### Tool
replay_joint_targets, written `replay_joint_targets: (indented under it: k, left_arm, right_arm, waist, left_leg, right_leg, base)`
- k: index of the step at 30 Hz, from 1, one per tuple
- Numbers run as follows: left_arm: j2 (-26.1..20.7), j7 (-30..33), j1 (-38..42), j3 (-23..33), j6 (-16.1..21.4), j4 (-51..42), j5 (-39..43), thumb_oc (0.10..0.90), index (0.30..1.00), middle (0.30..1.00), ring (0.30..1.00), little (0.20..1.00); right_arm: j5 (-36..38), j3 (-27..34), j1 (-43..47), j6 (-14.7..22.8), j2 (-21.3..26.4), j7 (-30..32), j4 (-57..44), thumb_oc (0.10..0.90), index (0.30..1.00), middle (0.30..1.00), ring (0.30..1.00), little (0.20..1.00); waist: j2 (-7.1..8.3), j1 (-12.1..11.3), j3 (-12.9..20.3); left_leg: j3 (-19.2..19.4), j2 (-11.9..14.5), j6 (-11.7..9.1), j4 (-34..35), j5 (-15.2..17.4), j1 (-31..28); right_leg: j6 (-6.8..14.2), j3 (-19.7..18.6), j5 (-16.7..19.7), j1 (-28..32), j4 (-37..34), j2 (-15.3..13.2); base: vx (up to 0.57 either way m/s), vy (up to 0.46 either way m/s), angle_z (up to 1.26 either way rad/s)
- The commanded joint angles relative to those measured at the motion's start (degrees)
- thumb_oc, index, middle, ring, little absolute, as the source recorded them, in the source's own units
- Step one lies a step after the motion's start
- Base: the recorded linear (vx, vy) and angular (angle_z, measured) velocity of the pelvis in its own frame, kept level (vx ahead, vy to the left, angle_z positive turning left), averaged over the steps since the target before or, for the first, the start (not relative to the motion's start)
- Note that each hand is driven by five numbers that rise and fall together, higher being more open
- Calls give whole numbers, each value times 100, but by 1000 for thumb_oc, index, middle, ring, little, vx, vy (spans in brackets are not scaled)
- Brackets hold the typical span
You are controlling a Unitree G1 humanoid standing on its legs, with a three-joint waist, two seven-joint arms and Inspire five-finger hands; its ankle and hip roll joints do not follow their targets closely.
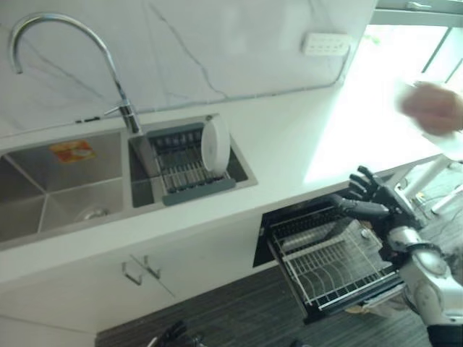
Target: Place the dishes in the dishwasher.
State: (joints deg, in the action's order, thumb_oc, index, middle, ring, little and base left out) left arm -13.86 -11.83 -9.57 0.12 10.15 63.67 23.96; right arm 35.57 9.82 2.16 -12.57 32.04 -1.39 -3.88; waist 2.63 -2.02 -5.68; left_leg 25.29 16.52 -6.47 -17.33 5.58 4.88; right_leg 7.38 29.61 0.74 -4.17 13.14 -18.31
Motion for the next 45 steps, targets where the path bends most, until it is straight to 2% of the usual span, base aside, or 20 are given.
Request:
replay_joint_targets:
  k: [1,7,14,16,21,25,30,40,45]
  left_arm:
    - [-61,-83,-190,-160,33,217,-193,800,900,900,900,900]
    - [-59,-98,-133,-130,141,453,-221,800,900,900,900,900]
    - [-107,-81,-50,-147,61,472,-220,800,900,900,900,900]
    - [-124,-75,-2,-155,51,494,-232,800,900,900,900,900]
    - [-155,-37,29,-173,6,475,-247,800,900,900,900,900]
    - [-243,-14,124,-200,-84,503,-212,800,900,900,900,900]
    - [-294,1,167,-301,-127,539,-164,800,900,900,900,900]
    - [-393,24,249,-442,-201,496,-147,800,900,900,900,900]
    - [-444,30,302,-577,-244,538,-98,800,900,900,900,900]
  right_arm:
    - [-169,454,648,791,432,-8,-530,800,900,900,900,900]
    - [-300,327,906,933,521,33,-419,800,900,900,900,900]
    - [-387,121,1258,1006,555,289,-12,800,900,900,900,900]
    - [-273,-10,1544,1102,482,513,382,800,900,900,900,900]
    - [-202,-98,1801,1201,393,724,724,800,900,900,900,900]
    - [-158,-236,2202,1226,402,1148,1062,800,900,900,900,900]
    - [93,-283,2592,1269,510,1415,1605,800,900,900,900,900]
    - [490,-467,3213,1229,715,1457,2357,800,900,900,900,900]
    - [1043,-666,3752,1158,824,1362,3024,800,900,900,900,900]
  waist:
    - [16,-78,-62]
    - [36,-210,-27]
    - [35,-391,24]
    - [36,-500,41]
    - [29,-602,63]
    - [19,-702,75]
    - [9,-794,96]
    - [5,-898,106]
    - [5,-985,118]
  left_leg:
    - [23,-64,28,14,603,-384]
    - [-98,-155,71,14,653,-358]
    - [-247,-277,149,14,719,-339]
    - [-338,-368,200,14,769,-335]
    - [-445,-472,260,14,823,-326]
    - [-545,-584,325,14,884,-324]
    - [-622,-683,370,14,934,-330]
    - [-653,-734,406,14,965,-364]
    - [-664,-744,404,14,963,-381]
  right_leg:
    - [240,30,-759,209,405,-90]
    - [252,134,-764,285,405,-157]
    - [267,288,-747,388,405,-238]
    - [275,341,-694,436,405,-284]
    - [297,392,-593,481,405,-340]
    - [306,406,-538,514,405,-353]
    - [338,388,-455,532,405,-378]
    - [360,445,-367,560,405,-410]
    - [343,489,-390,580,405,-402]
  base:
    - [25,15,23]
    - [24,17,16]
    - [22,11,22]
    - [26,20,34]
    - [19,12,30]
    - [3,10,44]
    - [-2,4,10]
    - [-15,2,10]
    - [-12,6,4]
